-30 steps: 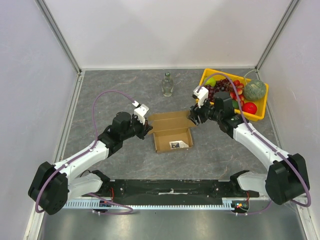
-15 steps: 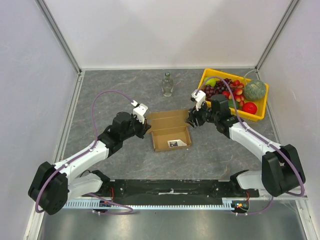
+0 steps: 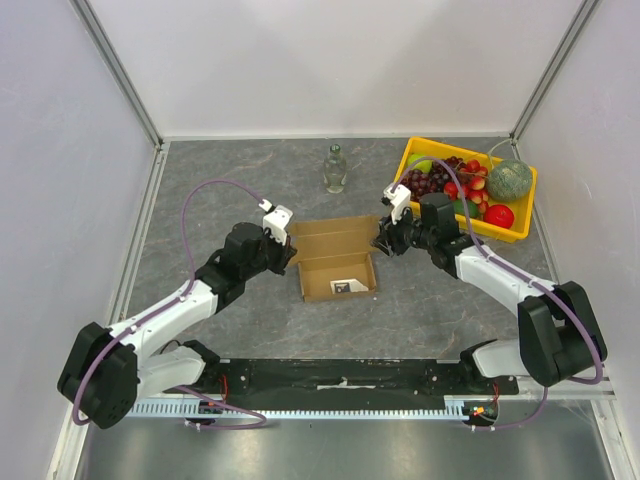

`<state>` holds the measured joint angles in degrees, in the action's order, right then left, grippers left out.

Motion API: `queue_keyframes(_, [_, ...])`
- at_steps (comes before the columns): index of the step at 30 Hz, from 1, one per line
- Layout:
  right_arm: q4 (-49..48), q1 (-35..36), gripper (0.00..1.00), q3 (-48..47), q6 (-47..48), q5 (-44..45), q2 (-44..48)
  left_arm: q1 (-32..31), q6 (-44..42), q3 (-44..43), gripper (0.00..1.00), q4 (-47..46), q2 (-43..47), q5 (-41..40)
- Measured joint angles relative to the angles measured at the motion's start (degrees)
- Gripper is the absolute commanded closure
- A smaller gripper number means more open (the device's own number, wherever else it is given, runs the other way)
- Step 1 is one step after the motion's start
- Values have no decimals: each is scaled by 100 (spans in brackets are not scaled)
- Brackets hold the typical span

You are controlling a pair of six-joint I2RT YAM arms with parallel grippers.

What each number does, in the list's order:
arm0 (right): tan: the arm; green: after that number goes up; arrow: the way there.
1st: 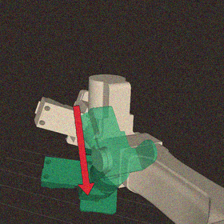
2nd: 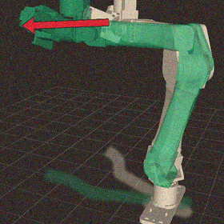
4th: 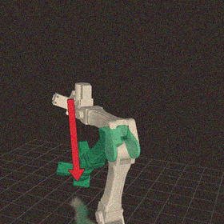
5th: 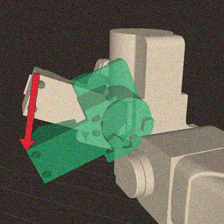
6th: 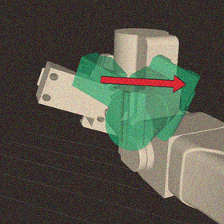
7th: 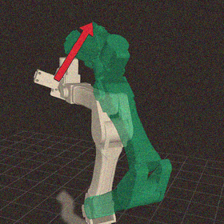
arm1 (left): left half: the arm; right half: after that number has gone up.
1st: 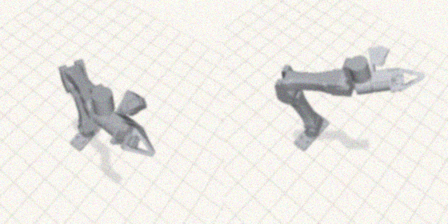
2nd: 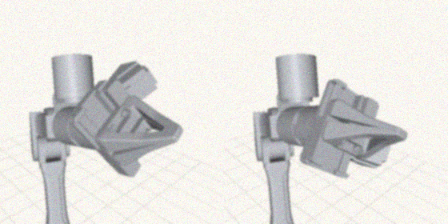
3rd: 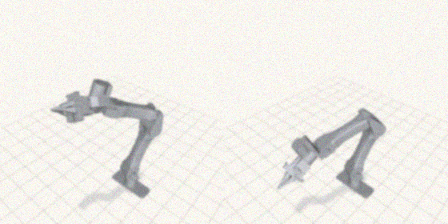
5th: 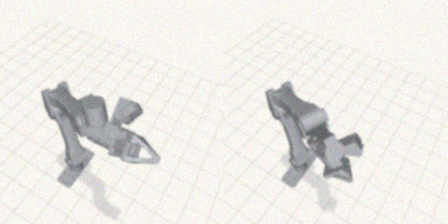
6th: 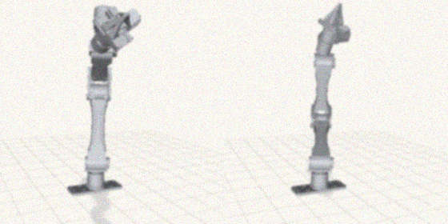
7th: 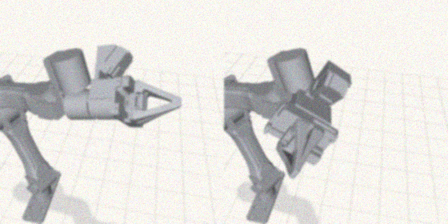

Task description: Fold the paper box

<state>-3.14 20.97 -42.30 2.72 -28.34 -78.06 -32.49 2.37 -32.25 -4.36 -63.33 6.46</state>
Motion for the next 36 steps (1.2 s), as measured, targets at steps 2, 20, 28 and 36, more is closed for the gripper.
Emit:
queue_keyframes(2, [-70,0,61,57,-66,17,9,2,0,-7,98,2,-9,-35])
queue_keyframes(20, [-791,144,90,306,-866,111,164,24,197,-85,96,-55,-181,2])
queue_keyframes(28, [-798,782,96,398,-1104,1248,389,63,647,-81,90,-52,-188,-219])
queue_keyframes(36, [-782,1497,100,542,-1825,2796,691,-28,1174,55,89,-101,94,-560])
